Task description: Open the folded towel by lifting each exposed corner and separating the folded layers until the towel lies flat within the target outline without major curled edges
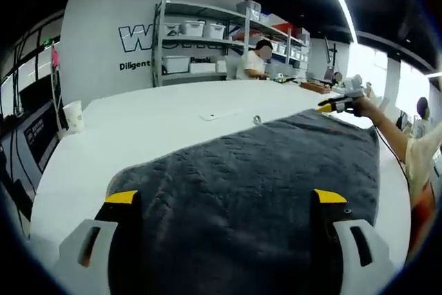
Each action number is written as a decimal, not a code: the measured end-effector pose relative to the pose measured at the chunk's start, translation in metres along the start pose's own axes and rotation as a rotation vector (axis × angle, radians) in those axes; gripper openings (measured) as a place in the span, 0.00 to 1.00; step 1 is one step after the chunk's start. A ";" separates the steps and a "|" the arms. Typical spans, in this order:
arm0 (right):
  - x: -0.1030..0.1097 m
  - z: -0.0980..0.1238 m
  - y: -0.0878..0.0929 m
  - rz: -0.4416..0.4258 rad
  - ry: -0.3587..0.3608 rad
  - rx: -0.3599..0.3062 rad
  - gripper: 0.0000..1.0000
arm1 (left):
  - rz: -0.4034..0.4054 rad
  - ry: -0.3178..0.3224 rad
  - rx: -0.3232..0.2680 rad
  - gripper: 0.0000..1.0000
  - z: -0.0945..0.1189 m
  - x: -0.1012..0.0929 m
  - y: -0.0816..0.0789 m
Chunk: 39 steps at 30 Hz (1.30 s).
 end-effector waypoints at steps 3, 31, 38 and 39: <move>-0.013 -0.003 0.007 0.000 0.044 0.022 0.31 | -0.006 -0.002 -0.009 1.00 0.007 -0.006 -0.001; -0.037 -0.018 0.022 -0.050 0.111 0.063 0.20 | 0.002 -0.046 -0.032 1.00 0.046 -0.028 0.019; -0.038 0.003 0.014 0.003 0.164 0.082 0.34 | 0.008 -0.062 -0.031 1.00 0.057 -0.032 0.017; -0.038 0.007 0.011 0.004 0.162 0.073 0.33 | -0.011 -0.064 -0.022 1.00 0.059 -0.036 0.017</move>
Point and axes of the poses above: the point that each gripper's makers call its tool centre point, and the gripper's own axes: z roughly backward along the fingers, x roughly to its left, y roughly out of its underside, the point moved 9 cm from there along z, roughly backward along the fingers, and after that the axes turned 8 degrees about -x, right-handed, at the moved point
